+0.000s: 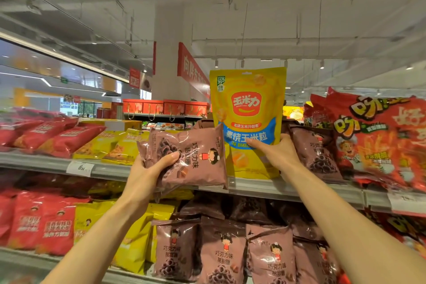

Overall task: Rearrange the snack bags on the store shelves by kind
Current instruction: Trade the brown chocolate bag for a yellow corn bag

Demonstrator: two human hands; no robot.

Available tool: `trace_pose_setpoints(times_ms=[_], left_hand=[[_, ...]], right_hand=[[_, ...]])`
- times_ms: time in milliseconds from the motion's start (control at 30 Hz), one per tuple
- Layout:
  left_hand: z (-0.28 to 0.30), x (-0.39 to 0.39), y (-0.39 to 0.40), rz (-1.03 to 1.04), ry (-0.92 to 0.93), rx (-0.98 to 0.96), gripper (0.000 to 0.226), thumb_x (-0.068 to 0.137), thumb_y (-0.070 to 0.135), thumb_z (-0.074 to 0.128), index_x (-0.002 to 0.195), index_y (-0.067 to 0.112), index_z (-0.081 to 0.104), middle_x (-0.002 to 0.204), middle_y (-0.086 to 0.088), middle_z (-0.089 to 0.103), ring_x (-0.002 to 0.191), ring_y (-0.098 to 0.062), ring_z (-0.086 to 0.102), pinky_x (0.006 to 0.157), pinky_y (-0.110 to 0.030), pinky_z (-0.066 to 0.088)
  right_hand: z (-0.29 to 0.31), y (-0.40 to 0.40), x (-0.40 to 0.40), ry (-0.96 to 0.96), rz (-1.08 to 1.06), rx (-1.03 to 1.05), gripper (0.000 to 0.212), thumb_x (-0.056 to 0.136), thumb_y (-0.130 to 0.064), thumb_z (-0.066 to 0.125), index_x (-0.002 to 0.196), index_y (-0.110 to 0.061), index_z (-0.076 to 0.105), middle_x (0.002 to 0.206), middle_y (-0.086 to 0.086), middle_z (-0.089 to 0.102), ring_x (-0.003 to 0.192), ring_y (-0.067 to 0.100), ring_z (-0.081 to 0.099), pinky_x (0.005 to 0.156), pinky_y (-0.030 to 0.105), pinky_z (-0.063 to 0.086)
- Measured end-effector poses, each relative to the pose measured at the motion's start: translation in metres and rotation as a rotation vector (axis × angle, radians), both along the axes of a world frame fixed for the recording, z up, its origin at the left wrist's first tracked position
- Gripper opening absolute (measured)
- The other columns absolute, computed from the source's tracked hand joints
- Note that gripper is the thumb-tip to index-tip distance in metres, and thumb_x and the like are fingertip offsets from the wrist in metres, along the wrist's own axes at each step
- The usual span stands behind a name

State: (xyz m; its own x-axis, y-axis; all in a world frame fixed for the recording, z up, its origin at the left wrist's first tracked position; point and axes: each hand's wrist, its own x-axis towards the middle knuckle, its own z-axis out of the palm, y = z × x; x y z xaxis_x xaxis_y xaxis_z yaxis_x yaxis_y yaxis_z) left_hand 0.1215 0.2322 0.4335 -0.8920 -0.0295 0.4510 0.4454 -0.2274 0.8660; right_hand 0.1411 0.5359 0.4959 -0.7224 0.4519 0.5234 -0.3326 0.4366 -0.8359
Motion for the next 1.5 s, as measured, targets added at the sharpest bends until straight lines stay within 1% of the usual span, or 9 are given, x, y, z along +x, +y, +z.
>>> trace_pose_setpoints(times_ms=[67, 167, 333, 433, 700, 833, 1167, 1400, 1500], left_hand=[[0.000, 0.000, -0.004, 0.019, -0.001, -0.007, 0.079, 0.057, 0.049, 0.095, 0.123, 0.025, 0.060, 0.108, -0.003, 0.079, 0.095, -0.021, 0.077, 0.081, -0.043, 0.060], [0.002, -0.002, -0.010, 0.041, 0.007, -0.016, 0.084, 0.057, 0.049, 0.095, 0.127, 0.020, 0.059, 0.109, -0.003, 0.077, 0.093, -0.018, 0.077, 0.072, -0.037, 0.058], [0.002, -0.014, -0.015, 0.070, 0.030, -0.064, 0.092, 0.046, 0.062, 0.087, 0.124, 0.022, 0.059, 0.107, -0.004, 0.079, 0.094, -0.026, 0.077, 0.069, -0.041, 0.059], [0.004, -0.019, -0.011, 0.071, 0.045, -0.070, 0.090, 0.045, 0.065, 0.085, 0.122, 0.025, 0.061, 0.110, -0.005, 0.078, 0.101, -0.029, 0.075, 0.086, -0.050, 0.059], [0.027, -0.036, 0.020, 0.011, 0.095, -0.096, 0.084, 0.050, 0.059, 0.089, 0.120, 0.023, 0.061, 0.108, -0.011, 0.078, 0.098, -0.040, 0.076, 0.082, -0.060, 0.062], [0.040, -0.044, 0.038, 0.019, 0.130, -0.136, 0.087, 0.049, 0.056, 0.094, 0.121, 0.022, 0.059, 0.110, -0.007, 0.075, 0.091, -0.024, 0.076, 0.062, -0.035, 0.062], [0.043, -0.060, 0.068, -0.051, 0.114, -0.444, 0.081, 0.066, 0.070, 0.080, 0.129, 0.026, 0.054, 0.112, -0.007, 0.073, 0.093, -0.024, 0.071, 0.068, -0.032, 0.056], [0.034, -0.049, 0.095, -0.017, 0.238, -0.375, 0.048, 0.089, 0.035, 0.079, 0.130, 0.025, 0.056, 0.113, 0.007, 0.070, 0.091, -0.001, 0.074, 0.084, -0.027, 0.063], [0.029, -0.052, 0.096, 0.114, 0.284, -0.561, 0.066, 0.085, 0.071, 0.068, 0.133, 0.028, 0.055, 0.120, 0.002, 0.064, 0.107, -0.010, 0.069, 0.089, -0.030, 0.059]], right_hand=[[0.002, -0.003, 0.006, 0.044, 0.047, -0.006, 0.030, 0.074, -0.029, 0.091, 0.090, -0.026, 0.065, 0.091, -0.010, 0.072, 0.077, 0.004, 0.067, 0.056, 0.025, 0.052], [0.006, -0.006, 0.010, 0.119, 0.100, -0.039, 0.039, 0.077, -0.020, 0.089, 0.084, -0.031, 0.052, 0.085, -0.015, 0.063, 0.076, 0.002, 0.062, 0.057, 0.027, 0.050], [0.022, -0.001, 0.006, 0.168, 0.056, -0.057, 0.053, 0.073, -0.029, 0.091, 0.108, -0.024, 0.051, 0.097, -0.015, 0.062, 0.084, -0.003, 0.060, 0.064, 0.021, 0.050], [0.030, 0.003, 0.006, 0.152, 0.029, -0.038, 0.084, 0.069, -0.040, 0.093, 0.133, -0.016, 0.044, 0.108, -0.011, 0.062, 0.103, 0.014, 0.065, 0.089, 0.039, 0.057], [0.026, 0.028, 0.023, 0.156, -0.112, 0.002, 0.096, 0.051, -0.061, 0.093, 0.128, -0.020, 0.053, 0.118, -0.007, 0.068, 0.105, 0.017, 0.068, 0.093, 0.048, 0.057], [0.026, 0.041, 0.034, 0.169, -0.137, -0.007, 0.093, 0.049, -0.063, 0.093, 0.123, -0.022, 0.054, 0.116, -0.007, 0.069, 0.101, 0.017, 0.070, 0.089, 0.049, 0.060], [0.016, 0.054, 0.047, 0.167, -0.184, -0.041, 0.099, 0.047, -0.066, 0.091, 0.126, -0.023, 0.051, 0.117, -0.009, 0.068, 0.105, 0.017, 0.069, 0.092, 0.048, 0.059], [0.017, 0.066, 0.052, 0.141, -0.213, -0.025, 0.102, 0.048, -0.066, 0.090, 0.129, -0.023, 0.044, 0.121, -0.006, 0.065, 0.109, 0.021, 0.066, 0.092, 0.051, 0.058], [0.015, 0.070, 0.057, 0.143, -0.224, -0.015, 0.108, 0.045, -0.069, 0.088, 0.132, -0.022, 0.044, 0.123, -0.005, 0.065, 0.111, 0.022, 0.066, 0.093, 0.051, 0.057]])
